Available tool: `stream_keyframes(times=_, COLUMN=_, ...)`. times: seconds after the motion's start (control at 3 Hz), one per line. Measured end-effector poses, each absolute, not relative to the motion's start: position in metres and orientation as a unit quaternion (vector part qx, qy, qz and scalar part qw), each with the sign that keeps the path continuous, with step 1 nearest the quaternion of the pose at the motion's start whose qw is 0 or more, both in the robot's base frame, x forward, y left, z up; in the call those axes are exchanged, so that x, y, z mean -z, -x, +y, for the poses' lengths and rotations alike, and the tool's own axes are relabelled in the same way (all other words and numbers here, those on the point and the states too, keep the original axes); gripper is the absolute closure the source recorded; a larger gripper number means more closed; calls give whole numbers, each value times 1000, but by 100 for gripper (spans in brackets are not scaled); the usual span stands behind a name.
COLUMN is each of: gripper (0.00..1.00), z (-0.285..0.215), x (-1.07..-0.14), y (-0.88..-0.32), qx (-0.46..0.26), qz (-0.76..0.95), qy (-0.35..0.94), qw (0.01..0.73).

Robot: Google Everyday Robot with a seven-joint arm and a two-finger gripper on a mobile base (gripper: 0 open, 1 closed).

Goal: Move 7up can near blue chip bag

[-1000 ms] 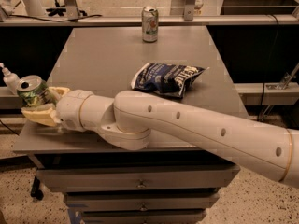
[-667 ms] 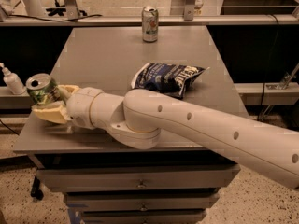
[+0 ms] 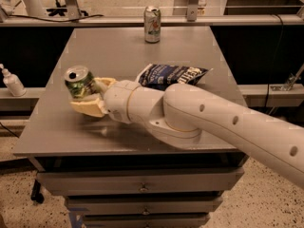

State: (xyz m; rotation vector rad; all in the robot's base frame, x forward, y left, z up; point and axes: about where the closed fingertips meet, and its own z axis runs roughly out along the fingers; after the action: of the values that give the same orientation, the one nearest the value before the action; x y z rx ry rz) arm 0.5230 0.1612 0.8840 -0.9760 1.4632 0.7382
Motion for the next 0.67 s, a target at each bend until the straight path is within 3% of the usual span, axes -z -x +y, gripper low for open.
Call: stream_keyframes(times=0.67, gripper=100, z=58, x=-885, y=-519, qx=-265, qz=662, qy=378, qw=591)
